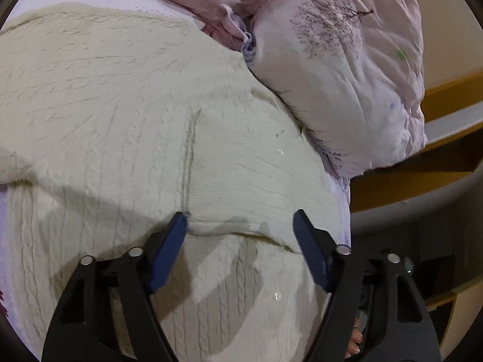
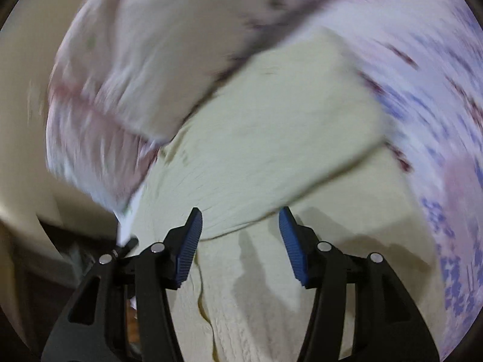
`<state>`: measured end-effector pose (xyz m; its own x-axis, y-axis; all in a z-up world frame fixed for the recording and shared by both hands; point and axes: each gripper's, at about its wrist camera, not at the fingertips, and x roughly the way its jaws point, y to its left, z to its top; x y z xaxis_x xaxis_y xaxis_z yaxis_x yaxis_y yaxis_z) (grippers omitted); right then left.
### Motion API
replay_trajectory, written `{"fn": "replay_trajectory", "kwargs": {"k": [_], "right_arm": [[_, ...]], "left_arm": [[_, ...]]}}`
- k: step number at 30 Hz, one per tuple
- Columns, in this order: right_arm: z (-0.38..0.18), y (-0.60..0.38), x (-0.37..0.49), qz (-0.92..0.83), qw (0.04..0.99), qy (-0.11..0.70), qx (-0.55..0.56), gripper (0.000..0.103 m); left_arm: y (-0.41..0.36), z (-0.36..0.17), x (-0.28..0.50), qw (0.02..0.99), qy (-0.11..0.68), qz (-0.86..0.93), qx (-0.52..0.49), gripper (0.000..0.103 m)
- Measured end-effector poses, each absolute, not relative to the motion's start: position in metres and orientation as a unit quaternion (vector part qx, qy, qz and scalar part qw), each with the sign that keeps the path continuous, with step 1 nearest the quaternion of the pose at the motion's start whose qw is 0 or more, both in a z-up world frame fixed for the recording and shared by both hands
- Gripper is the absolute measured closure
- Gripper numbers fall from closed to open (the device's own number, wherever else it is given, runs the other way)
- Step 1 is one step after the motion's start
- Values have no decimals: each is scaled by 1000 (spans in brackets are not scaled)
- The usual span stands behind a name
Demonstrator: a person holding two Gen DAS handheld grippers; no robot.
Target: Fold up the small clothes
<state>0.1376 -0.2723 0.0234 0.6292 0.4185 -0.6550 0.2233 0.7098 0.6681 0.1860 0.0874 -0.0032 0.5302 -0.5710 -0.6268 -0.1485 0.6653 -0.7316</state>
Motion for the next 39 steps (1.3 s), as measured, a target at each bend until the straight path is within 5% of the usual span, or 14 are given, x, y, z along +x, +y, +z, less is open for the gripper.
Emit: {"fn": "replay_trajectory", "kwargs": {"k": [9,12,14,20,29,34,39], "right_arm": [[10,-303,148,-5,824,363,436,63],[10,-301,157,-25,833,352,426,77],[15,-296,155,-25,850,340,401,96],[44,-282,127,-24,906,273,322,98],[11,-278,122,-41,878,360,313,97],[12,-298,125,-27,858,340,385,67],[11,-312,143,-8,837,315,448,67]], "left_arm": [[83,-10,207,786,482,-119,-368,79],[78,-6,218,800,480,-124,-339,96],[75,5,225,819,465,-123,-312,97],[88,41,212,876,394,-124,-250,98],[101,7,205,858,454,-88,-223,98],[102,10,206,861,443,-89,-233,98],[98,18,218,866,432,-85,-238,98]]}}
